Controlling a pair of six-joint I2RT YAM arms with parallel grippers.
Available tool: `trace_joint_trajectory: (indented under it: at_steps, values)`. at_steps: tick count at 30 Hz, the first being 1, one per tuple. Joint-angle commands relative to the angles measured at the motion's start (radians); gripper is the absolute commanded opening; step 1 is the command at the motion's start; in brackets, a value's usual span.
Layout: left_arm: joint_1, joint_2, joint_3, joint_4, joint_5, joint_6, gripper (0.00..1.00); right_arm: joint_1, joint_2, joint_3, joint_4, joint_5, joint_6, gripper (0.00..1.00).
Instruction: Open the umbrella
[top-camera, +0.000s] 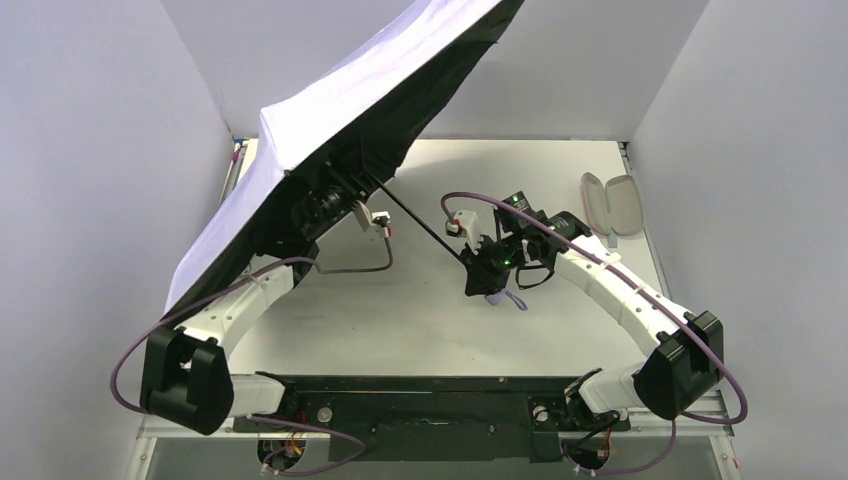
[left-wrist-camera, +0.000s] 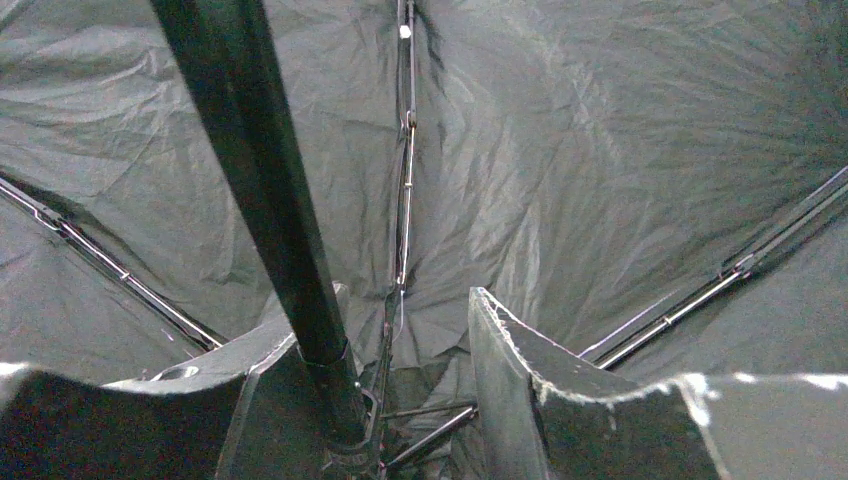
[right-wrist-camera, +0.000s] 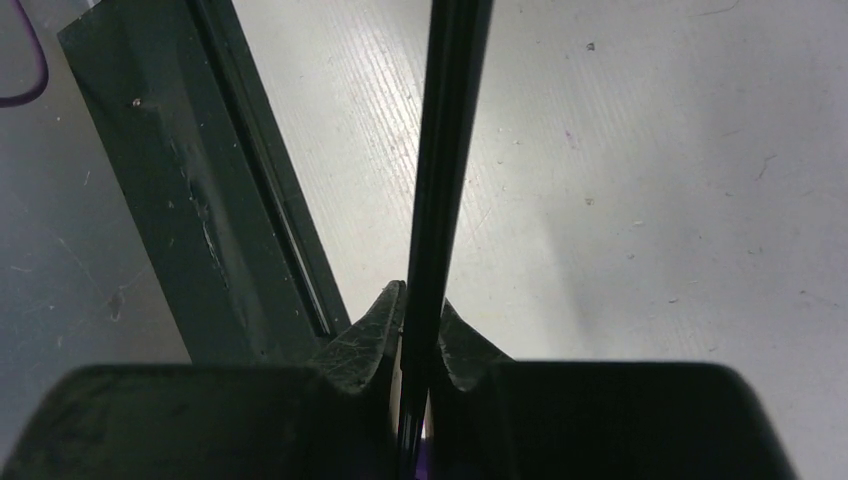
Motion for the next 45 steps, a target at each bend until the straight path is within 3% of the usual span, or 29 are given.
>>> trace_joint_trajectory:
  at_steps: [1, 18, 33, 40, 45]
  values:
    - [0.008, -0.069, -0.026, -0.033, -0.058, -0.046, 0.45, 0.016, -0.005, 0.019, -0.075, -0.034, -0.046, 0.0]
    - [-0.022, -0.243, -0.067, -0.12, 0.179, -0.298, 0.44, 0.018, 0.003, 0.023, -0.069, -0.028, -0.044, 0.0]
    - [-0.038, -0.285, -0.123, -0.289, 0.07, -0.172, 0.22, 0.017, -0.005, 0.017, -0.072, -0.031, -0.044, 0.0]
    - [-0.028, -0.227, -0.13, -0.152, -0.073, -0.19, 0.16, 0.015, -0.026, -0.009, -0.086, -0.004, -0.07, 0.0]
    - [0.078, -0.112, -0.062, 0.001, -0.118, -0.186, 0.1, 0.016, -0.043, -0.052, -0.117, 0.028, -0.111, 0.0]
